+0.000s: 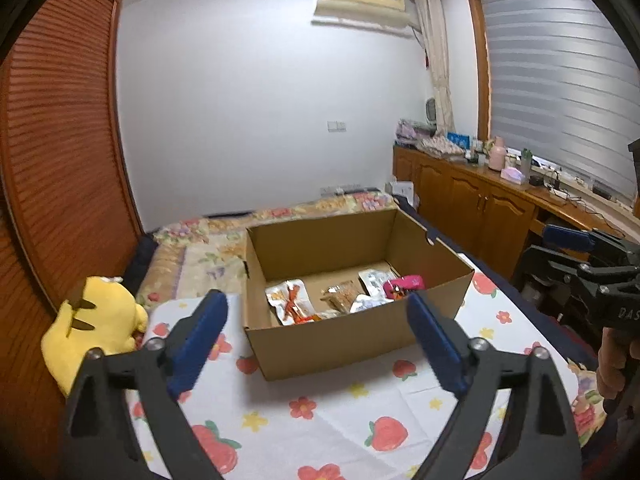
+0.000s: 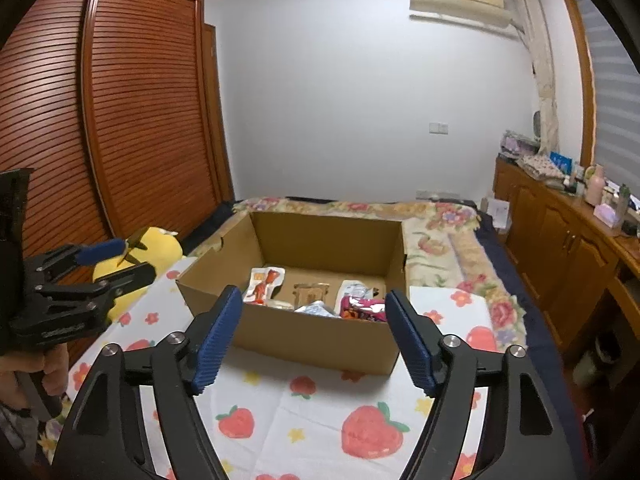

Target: Organize snacks

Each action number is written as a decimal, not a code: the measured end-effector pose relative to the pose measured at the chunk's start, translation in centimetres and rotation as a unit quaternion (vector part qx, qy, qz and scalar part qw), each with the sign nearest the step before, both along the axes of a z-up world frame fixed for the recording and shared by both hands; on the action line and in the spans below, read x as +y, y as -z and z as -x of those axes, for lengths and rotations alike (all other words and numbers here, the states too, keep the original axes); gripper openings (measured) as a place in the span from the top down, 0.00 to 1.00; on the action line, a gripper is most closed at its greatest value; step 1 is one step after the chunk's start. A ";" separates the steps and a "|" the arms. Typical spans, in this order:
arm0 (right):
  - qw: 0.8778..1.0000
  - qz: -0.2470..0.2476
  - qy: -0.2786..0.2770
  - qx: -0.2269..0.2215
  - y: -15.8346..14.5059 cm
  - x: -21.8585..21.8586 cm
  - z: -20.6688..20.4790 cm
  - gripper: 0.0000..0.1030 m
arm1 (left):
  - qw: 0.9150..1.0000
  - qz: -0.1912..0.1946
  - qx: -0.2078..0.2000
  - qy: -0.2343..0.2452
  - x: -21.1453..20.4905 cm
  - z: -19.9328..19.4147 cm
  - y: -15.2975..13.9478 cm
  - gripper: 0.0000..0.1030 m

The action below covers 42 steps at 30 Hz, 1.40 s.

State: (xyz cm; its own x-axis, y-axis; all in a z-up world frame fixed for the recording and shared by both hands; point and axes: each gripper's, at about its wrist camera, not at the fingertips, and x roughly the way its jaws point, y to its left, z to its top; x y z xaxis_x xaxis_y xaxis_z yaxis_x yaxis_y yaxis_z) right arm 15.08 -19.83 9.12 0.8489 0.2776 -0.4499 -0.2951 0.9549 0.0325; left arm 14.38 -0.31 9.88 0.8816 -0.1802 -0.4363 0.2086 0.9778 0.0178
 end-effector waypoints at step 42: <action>0.997 0.020 0.066 -0.034 5.1 -0.6 9.3 0.00 | 0.997 0.005 0.014 -0.073 -0.1 9.6 6.4 0.00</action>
